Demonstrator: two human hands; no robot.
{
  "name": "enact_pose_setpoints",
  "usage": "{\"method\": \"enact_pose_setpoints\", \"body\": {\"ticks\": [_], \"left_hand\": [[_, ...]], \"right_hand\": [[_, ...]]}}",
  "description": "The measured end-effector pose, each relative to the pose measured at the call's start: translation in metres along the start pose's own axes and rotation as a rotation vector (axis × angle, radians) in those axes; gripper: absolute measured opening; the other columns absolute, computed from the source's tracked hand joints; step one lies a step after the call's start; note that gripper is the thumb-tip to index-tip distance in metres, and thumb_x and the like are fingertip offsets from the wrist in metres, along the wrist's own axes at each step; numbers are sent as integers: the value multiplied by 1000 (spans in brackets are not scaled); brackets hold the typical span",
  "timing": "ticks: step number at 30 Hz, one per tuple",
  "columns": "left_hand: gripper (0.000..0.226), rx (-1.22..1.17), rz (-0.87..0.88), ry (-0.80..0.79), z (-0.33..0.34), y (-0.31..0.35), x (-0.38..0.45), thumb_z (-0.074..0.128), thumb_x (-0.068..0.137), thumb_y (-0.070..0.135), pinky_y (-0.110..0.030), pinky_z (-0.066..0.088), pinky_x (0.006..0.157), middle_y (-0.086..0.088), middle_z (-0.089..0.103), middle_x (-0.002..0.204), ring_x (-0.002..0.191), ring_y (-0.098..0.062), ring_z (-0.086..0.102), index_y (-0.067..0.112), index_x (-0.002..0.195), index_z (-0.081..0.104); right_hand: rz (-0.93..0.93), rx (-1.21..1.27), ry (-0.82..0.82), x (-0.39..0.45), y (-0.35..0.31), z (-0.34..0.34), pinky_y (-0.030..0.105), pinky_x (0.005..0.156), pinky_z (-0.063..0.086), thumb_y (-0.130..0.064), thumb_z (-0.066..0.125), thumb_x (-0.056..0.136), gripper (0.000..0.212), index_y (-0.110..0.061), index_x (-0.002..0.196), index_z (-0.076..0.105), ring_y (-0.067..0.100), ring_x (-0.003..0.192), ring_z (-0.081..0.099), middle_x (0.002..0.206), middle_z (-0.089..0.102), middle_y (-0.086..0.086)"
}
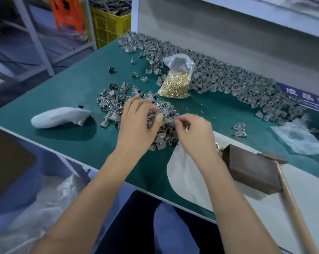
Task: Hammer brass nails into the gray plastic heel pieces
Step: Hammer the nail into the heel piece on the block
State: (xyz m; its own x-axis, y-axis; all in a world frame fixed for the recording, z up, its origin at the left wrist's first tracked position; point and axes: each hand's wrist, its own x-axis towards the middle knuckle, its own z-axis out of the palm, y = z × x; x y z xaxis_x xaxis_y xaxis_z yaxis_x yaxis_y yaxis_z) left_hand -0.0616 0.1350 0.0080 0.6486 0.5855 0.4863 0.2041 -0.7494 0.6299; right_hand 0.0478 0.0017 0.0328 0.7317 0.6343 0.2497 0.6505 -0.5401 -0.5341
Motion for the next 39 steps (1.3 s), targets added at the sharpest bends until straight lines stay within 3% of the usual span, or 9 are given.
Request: {"method": "enact_pose_setpoints", "body": {"ticks": [3,5,8,12,14,18,28,34,39], "left_hand": [[33,-124,67,60,3,18,-3,40,109,29,-38,41,89,-1,56,86,95,-24,50,12,82,51],[44,-117,53,-43,14,36,-6,31,108,33,-41,35,63,1,41,64,68,-23,42,14,69,39],[55,7,42,-239,42,63,-10,31,108,41,-36,20,52,0,34,51,49,-20,34,16,59,30],[56,55,70,-386,75,81,-7,29,108,45,-39,34,57,0,46,55,59,-30,47,19,59,40],[46,35,74,-436,86,83,1,31,107,44,-42,46,70,1,65,83,82,-28,60,21,83,61],[26,122,110,-557,105,77,19,53,104,24,-43,50,86,2,60,119,109,-23,58,27,129,59],[13,284,217,-567,112,84,35,54,104,34,-36,44,76,12,59,104,107,-11,53,35,103,66],[17,-519,-91,-529,129,127,48,60,102,32,-19,46,64,14,70,82,69,-3,60,31,87,70],[25,-632,-236,-634,157,145,60,58,103,40,-26,38,58,3,62,74,67,-9,48,27,93,77]], "right_hand": [[123,-33,57,0,28,-31,36,83,53,-26,59,100,18,-23,95,77,20,92,65,92,74,-8],[211,-88,87,-3,50,-53,34,79,51,-30,59,99,19,-23,93,75,22,91,64,86,72,-9],[291,-142,86,-14,81,-74,42,84,55,-30,57,99,20,-21,94,75,28,94,64,90,74,-2],[365,-152,82,-30,105,-76,36,67,45,-33,54,101,25,-20,83,67,27,80,58,72,63,-4],[360,-125,107,-32,110,-73,33,62,39,-35,54,101,27,-20,83,67,25,76,55,68,59,-5],[343,-132,126,-32,114,-69,32,61,39,-36,55,100,25,-21,87,71,22,75,58,71,63,-6],[392,387,312,-29,126,-82,21,70,49,-26,61,98,24,-24,78,74,5,68,62,72,71,-10],[337,738,178,-7,142,-109,25,68,56,-10,71,96,11,-19,101,75,12,69,66,82,74,9],[262,726,188,7,158,-109,35,67,62,-1,71,94,16,-6,109,75,19,70,67,88,74,18]]}}
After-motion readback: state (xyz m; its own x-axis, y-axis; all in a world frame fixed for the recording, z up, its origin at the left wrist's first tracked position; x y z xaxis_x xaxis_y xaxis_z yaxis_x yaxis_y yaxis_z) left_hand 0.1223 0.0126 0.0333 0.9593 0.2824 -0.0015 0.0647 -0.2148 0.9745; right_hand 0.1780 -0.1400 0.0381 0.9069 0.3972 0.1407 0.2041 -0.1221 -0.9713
